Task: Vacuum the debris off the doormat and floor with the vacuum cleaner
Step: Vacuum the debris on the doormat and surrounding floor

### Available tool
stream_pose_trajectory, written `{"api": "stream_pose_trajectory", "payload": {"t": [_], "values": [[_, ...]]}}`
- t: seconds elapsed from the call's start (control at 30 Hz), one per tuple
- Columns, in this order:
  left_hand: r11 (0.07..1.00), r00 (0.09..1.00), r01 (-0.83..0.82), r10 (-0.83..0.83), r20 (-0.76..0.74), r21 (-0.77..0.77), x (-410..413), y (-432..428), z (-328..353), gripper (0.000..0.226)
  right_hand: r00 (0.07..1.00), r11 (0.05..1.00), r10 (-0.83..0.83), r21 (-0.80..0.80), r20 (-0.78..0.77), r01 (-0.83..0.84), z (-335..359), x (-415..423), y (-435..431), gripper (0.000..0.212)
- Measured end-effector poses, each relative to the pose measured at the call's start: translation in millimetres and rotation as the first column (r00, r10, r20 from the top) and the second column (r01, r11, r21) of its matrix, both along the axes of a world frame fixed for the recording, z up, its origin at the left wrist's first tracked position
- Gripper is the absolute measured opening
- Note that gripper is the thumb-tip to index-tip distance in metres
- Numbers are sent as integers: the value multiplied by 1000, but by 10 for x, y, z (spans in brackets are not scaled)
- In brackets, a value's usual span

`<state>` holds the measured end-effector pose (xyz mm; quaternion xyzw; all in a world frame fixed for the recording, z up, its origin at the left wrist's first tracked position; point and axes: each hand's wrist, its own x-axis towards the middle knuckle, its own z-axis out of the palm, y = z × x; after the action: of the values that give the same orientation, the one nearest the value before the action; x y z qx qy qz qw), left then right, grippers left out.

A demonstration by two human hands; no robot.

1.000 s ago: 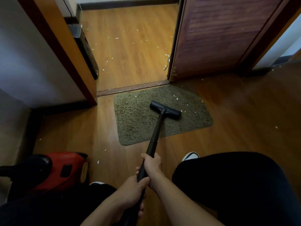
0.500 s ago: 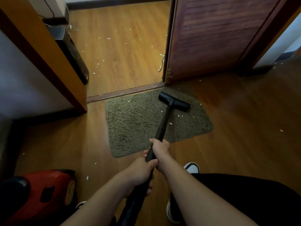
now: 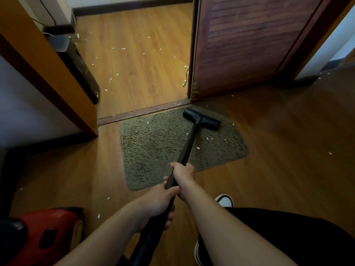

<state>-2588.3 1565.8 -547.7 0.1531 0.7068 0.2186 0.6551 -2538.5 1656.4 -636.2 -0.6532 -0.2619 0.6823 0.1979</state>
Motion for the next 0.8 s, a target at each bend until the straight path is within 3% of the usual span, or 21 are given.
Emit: {"api": "stream_pose_trajectory", "payload": {"t": [0.4,0.57,0.73,0.8], "values": [[999,999,46,-46,23,-14,143,-816,118,16,999,1000,1,-25,48,0,137,196,-909,21],[999,999,46,-46,16,8,169,-661,98,16,999,1000,1,-20,39,0,161,246,-715,19],[1000,1000,0,0,-1,17,90,-279,33,18,999,1000,7,29,54,-9,120,61,-333,40],[1000,1000,-13,13,-5,28,58,-125,19,18,999,999,-7,33,43,5,91,24,-168,28]]}}
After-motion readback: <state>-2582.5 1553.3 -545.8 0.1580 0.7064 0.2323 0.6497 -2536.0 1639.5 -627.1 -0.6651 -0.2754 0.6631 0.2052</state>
